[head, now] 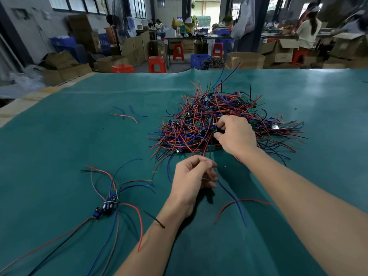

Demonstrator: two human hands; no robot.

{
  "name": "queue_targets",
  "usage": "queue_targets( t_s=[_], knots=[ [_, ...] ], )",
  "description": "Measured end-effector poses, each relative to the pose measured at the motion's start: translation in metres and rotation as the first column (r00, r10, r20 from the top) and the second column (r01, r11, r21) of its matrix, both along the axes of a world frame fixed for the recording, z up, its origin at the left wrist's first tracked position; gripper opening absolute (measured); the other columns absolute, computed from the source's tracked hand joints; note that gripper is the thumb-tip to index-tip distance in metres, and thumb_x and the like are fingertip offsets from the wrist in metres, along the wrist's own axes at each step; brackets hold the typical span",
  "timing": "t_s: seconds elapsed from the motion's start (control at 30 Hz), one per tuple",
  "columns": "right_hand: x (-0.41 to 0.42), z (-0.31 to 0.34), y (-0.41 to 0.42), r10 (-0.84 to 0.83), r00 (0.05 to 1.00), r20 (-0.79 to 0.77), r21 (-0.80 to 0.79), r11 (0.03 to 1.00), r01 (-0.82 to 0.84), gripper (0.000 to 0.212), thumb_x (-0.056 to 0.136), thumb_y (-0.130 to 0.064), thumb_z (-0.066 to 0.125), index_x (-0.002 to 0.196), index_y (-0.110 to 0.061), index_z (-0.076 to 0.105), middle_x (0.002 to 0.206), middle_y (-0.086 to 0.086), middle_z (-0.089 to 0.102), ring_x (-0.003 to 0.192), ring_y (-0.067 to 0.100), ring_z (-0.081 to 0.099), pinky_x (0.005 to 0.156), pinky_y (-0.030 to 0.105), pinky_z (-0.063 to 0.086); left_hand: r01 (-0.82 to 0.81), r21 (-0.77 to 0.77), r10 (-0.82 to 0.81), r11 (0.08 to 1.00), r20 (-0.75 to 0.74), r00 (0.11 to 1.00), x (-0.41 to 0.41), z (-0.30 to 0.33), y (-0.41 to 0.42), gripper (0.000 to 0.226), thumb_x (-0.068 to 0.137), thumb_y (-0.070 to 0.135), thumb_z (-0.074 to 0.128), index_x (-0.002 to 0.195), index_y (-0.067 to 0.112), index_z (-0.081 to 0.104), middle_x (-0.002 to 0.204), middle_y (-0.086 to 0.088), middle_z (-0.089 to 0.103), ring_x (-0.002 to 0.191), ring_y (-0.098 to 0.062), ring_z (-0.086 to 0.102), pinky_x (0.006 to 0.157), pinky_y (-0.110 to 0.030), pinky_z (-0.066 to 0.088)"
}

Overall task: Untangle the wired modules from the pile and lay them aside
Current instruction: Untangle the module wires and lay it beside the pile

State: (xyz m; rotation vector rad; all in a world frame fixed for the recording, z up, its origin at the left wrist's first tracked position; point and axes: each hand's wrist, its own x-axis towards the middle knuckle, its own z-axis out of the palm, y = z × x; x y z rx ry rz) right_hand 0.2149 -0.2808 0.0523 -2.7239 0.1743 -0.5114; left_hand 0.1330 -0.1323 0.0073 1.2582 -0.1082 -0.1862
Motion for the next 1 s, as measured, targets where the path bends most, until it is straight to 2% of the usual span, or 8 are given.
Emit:
queue_targets(
  t_s=[0.17, 0.27, 0.4, 0.5, 0.57, 0.67, 0.9, 1.0],
  knots=[
    [-0.002, 0.0, -0.005, -0.003, 0.998, -0.067, -0.004, 1.0, 0.003, 0.035, 0.092, -0.016, 0.068, 0.126, -0.025, 0.069, 0.106, 0.005, 0.074, 0.104, 0.033, 0.067, 0.086, 0.047, 0.059, -0.015, 0.023, 0.015, 1.0, 0.004, 1.0, -0.001, 0.001, -0.002, 0.024, 0.095, -0.005, 0.05, 0.078, 0.005, 0.063, 0.059, -0.006, 0.057, 0.054, -0.015, 0.056, 0.048, -0.022, 0.047],
    [-0.001, 0.001, -0.005, 0.005, 0.993, -0.114, -0.032, 0.999, -0.009, 0.037, 0.091, -0.022, 0.069, 0.128, -0.026, 0.064, 0.11, 0.006, 0.072, 0.106, 0.034, 0.065, 0.084, 0.044, 0.057, -0.012, 0.037, 0.011, 0.999, 0.012, 1.0, -0.001, 0.002, -0.002, 0.023, 0.095, -0.006, 0.05, 0.078, 0.004, 0.062, 0.059, -0.008, 0.056, 0.055, -0.016, 0.056, 0.048, -0.021, 0.047],
    [0.006, 0.005, -0.002, -0.002, 0.987, -0.159, -0.132, 0.991, -0.019, 0.029, 0.092, -0.037, 0.067, 0.117, -0.023, 0.064, 0.114, 0.011, 0.064, 0.106, 0.039, 0.062, 0.074, 0.039, 0.046, -0.011, 0.05, 0.011, 0.999, 0.011, 1.0, -0.001, 0.003, -0.002, 0.024, 0.095, -0.006, 0.05, 0.078, 0.004, 0.063, 0.059, -0.007, 0.057, 0.056, -0.017, 0.055, 0.049, -0.021, 0.047],
    [0.009, 0.01, -0.002, -0.008, 0.985, -0.174, -0.195, 0.98, -0.027, 0.032, 0.092, -0.044, 0.069, 0.115, -0.022, 0.065, 0.114, 0.012, 0.063, 0.105, 0.04, 0.063, 0.075, 0.042, 0.047, -0.011, 0.058, 0.01, 0.998, 0.012, 1.0, -0.001, 0.002, -0.002, 0.022, 0.095, -0.007, 0.051, 0.079, 0.003, 0.063, 0.059, -0.007, 0.057, 0.056, -0.018, 0.056, 0.049, -0.021, 0.047],
    [0.009, 0.013, -0.004, -0.003, 0.987, -0.159, -0.233, 0.972, -0.035, 0.027, 0.09, -0.041, 0.072, 0.11, -0.023, 0.067, 0.113, 0.012, 0.064, 0.103, 0.04, 0.064, 0.072, 0.04, 0.046, -0.012, 0.067, 0.011, 0.998, 0.014, 1.0, -0.001, 0.001, -0.002, 0.021, 0.094, -0.007, 0.05, 0.08, 0.002, 0.063, 0.06, -0.008, 0.057, 0.056, -0.017, 0.056, 0.049, -0.021, 0.047],
    [0.004, 0.012, -0.012, 0.01, 0.99, -0.14, -0.237, 0.971, -0.043, 0.013, 0.088, -0.024, 0.074, 0.099, -0.026, 0.068, 0.109, 0.008, 0.067, 0.097, 0.036, 0.064, 0.07, 0.039, 0.048, -0.009, 0.077, 0.008, 0.997, 0.014, 1.0, 0.0, 0.0, -0.002, 0.022, 0.094, -0.007, 0.051, 0.079, 0.003, 0.063, 0.059, -0.008, 0.058, 0.055, -0.017, 0.056, 0.049, -0.021, 0.047],
    [-0.01, 0.001, -0.018, 0.04, 0.998, -0.055, -0.279, 0.959, -0.054, 0.017, 0.098, -0.023, 0.063, 0.111, -0.012, 0.063, 0.119, 0.009, 0.053, 0.101, 0.037, 0.06, 0.079, 0.047, 0.054, -0.001, 0.087, 0.001, 0.996, 0.01, 1.0, -0.001, 0.001, -0.003, 0.021, 0.094, -0.007, 0.05, 0.081, 0.002, 0.063, 0.06, -0.009, 0.058, 0.054, -0.016, 0.056, 0.048, -0.021, 0.047],
    [-0.013, -0.002, -0.021, 0.026, 0.999, -0.029, -0.244, 0.969, -0.032, 0.015, 0.098, -0.018, 0.063, 0.11, -0.011, 0.062, 0.118, 0.01, 0.056, 0.103, 0.035, 0.059, 0.079, 0.045, 0.052, -0.001, 0.08, 0.001, 0.997, -0.004, 1.0, -0.001, 0.001, -0.003, 0.019, 0.095, -0.007, 0.05, 0.082, 0.001, 0.063, 0.06, -0.008, 0.058, 0.054, -0.016, 0.055, 0.048, -0.021, 0.047]
  ],
)
